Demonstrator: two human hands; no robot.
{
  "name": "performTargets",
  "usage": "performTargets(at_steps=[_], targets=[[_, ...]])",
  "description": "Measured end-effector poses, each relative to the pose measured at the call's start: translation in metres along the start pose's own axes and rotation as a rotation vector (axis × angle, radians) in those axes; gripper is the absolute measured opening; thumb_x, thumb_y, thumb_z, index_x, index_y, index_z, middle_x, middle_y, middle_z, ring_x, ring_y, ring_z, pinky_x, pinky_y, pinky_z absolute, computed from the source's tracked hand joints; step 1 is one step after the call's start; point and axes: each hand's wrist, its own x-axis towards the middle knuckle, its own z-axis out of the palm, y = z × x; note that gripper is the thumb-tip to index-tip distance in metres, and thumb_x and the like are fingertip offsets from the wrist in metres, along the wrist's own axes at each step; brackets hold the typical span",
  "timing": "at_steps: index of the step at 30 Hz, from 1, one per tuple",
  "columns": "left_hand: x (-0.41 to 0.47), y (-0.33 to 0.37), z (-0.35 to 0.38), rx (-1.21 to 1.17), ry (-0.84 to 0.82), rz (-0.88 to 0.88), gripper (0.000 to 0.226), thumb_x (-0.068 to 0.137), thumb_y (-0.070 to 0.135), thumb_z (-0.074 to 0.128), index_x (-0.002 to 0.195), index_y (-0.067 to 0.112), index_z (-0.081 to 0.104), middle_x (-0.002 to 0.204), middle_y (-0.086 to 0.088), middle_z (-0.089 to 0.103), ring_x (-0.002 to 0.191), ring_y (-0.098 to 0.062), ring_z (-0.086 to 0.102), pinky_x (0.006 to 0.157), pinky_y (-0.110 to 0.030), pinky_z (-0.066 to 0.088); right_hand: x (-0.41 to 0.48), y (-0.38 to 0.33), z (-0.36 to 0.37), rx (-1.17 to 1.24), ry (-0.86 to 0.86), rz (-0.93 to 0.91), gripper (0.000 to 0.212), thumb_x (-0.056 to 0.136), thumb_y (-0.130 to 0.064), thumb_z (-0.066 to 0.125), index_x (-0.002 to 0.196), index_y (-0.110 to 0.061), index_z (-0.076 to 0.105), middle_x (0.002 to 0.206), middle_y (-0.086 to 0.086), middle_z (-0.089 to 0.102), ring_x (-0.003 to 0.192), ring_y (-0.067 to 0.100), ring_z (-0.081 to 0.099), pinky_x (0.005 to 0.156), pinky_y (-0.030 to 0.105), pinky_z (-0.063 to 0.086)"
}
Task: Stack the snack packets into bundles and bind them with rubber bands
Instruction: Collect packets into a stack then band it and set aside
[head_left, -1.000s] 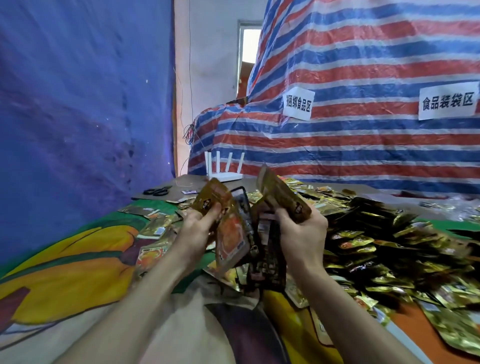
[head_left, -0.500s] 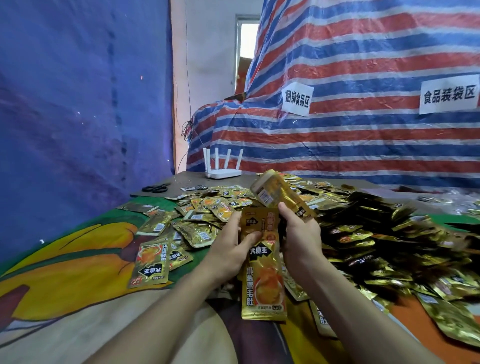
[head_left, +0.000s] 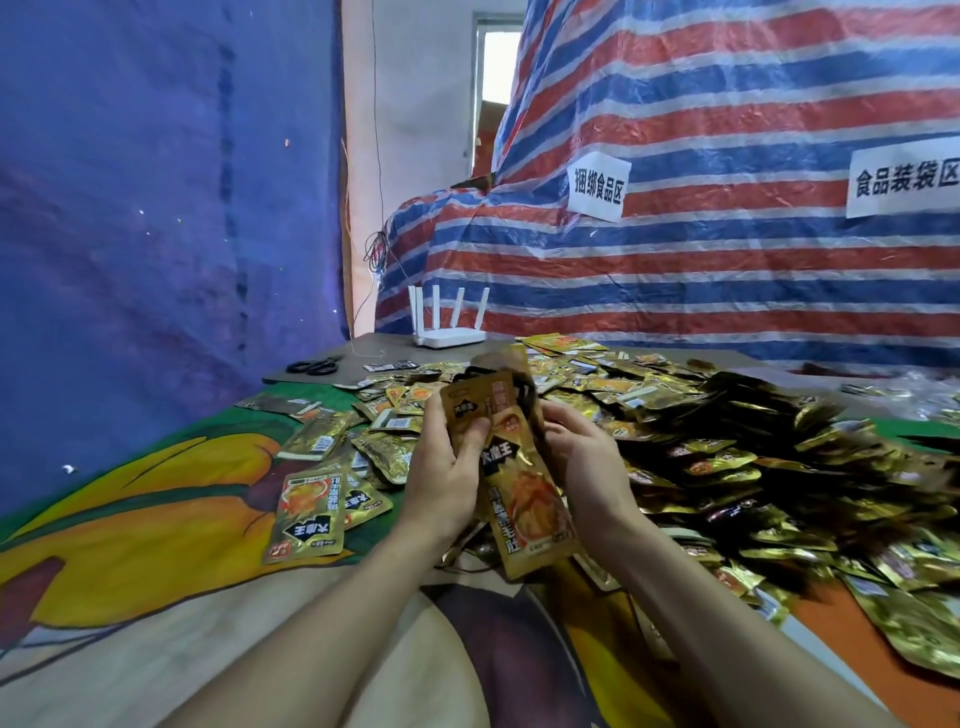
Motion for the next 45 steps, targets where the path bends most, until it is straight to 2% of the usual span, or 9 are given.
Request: performTargets(at_steps=[2, 6, 11, 15, 20, 24, 29, 35, 45], targets=[[0.0, -0.005, 0.0, 0.022, 0.002, -0.075, 0.019, 0.105, 0.027, 0.052, 0.124, 0.028, 0.053, 0.111, 0.01, 0.066, 0.101, 0.002, 0.063, 0.082, -0.012, 0.049, 0.0, 0.003, -0.001, -0.037, -0.039, -0.004, 0.047, 0.09, 0.0, 0.039, 0.097, -0.028, 0.076, 0.094, 0.007, 0.076, 0.085, 0.023, 0.074, 0.064, 0.033, 0.06], [-0.003, -0.004, 0.012, -0.06, -0.085, -0.213, 0.019, 0.107, 0.032, 0.045, 0.123, 0.026, 0.053, 0.124, -0.007, 0.064, 0.117, -0.021, 0.061, 0.1, -0.036, 0.051, -0.007, 0.019, 0.015, -0.192, -0.008, -0.066, 0.028, 0.104, -0.035, 0.045, 0.104, -0.025, 0.07, 0.098, -0.002, 0.074, 0.095, 0.012, 0.069, 0.084, 0.035, 0.055], [-0.011, -0.002, 0.013, -0.619, -0.347, -0.436, 0.049, 0.081, 0.022, 0.058, 0.13, 0.024, 0.048, 0.092, -0.011, 0.072, 0.075, -0.025, 0.071, 0.059, -0.035, 0.057, -0.009, 0.03, 0.019, -0.323, 0.156, -0.232, 0.019, 0.103, -0.044, 0.05, 0.103, -0.029, 0.062, 0.093, -0.01, 0.069, 0.084, -0.006, 0.064, 0.071, 0.019, 0.048], [-0.01, -0.001, 0.016, -0.422, -0.342, -0.204, 0.053, 0.073, 0.007, 0.056, 0.124, 0.023, 0.048, 0.092, 0.0, 0.073, 0.084, -0.017, 0.07, 0.068, -0.031, 0.058, -0.013, 0.019, 0.02, -0.21, 0.181, -0.304, 0.048, 0.092, -0.065, 0.044, 0.1, -0.024, 0.066, 0.094, 0.001, 0.073, 0.09, 0.017, 0.071, 0.085, 0.046, 0.056], [-0.017, -0.004, 0.015, -0.151, -0.416, -0.196, 0.054, 0.08, 0.023, 0.074, 0.125, 0.027, 0.044, 0.114, -0.004, 0.07, 0.106, -0.018, 0.069, 0.092, -0.039, 0.056, -0.013, 0.017, 0.016, -0.201, 0.26, -0.211, 0.062, 0.101, -0.062, 0.035, 0.09, -0.014, 0.071, 0.084, 0.008, 0.073, 0.084, 0.029, 0.072, 0.081, 0.049, 0.058], [-0.014, -0.003, 0.006, -0.149, -0.374, -0.146, 0.045, 0.077, -0.005, 0.082, 0.107, 0.021, 0.061, 0.088, 0.01, 0.076, 0.084, -0.003, 0.072, 0.073, -0.018, 0.054, -0.012, 0.02, 0.014, -0.18, 0.25, -0.128, 0.065, 0.104, -0.06, 0.033, 0.084, -0.014, 0.075, 0.078, 0.006, 0.076, 0.077, 0.023, 0.074, 0.077, 0.044, 0.06], [-0.016, 0.009, 0.005, -0.273, -0.454, -0.157, 0.03, 0.068, -0.005, 0.081, 0.092, 0.008, 0.069, 0.078, 0.001, 0.074, 0.072, -0.011, 0.07, 0.066, -0.022, 0.055, -0.014, 0.018, 0.018, -0.127, 0.199, -0.126, 0.075, 0.09, -0.071, 0.034, 0.08, -0.008, 0.074, 0.08, 0.014, 0.074, 0.078, 0.031, 0.072, 0.076, 0.044, 0.059], [-0.021, 0.01, 0.012, -0.276, -0.393, -0.207, 0.013, 0.065, 0.007, 0.061, 0.068, 0.018, 0.068, 0.063, -0.002, 0.06, 0.06, -0.019, 0.058, 0.057, -0.029, 0.047, -0.013, 0.018, 0.023, -0.084, 0.144, -0.015, 0.088, 0.077, -0.084, 0.025, 0.117, -0.019, 0.068, 0.124, 0.012, 0.064, 0.12, 0.029, 0.059, 0.112, 0.052, 0.039], [-0.02, 0.027, 0.023, -0.095, -0.386, -0.136, 0.073, 0.061, 0.005, 0.081, 0.128, 0.016, 0.054, 0.113, -0.011, 0.07, 0.104, -0.022, 0.069, 0.088, -0.039, 0.058, -0.022, -0.009, 0.001, -0.222, 0.176, -0.181, 0.009, 0.103, -0.033, 0.053, 0.098, -0.028, 0.058, 0.1, -0.004, 0.064, 0.094, 0.009, 0.064, 0.082, 0.031, 0.055]])
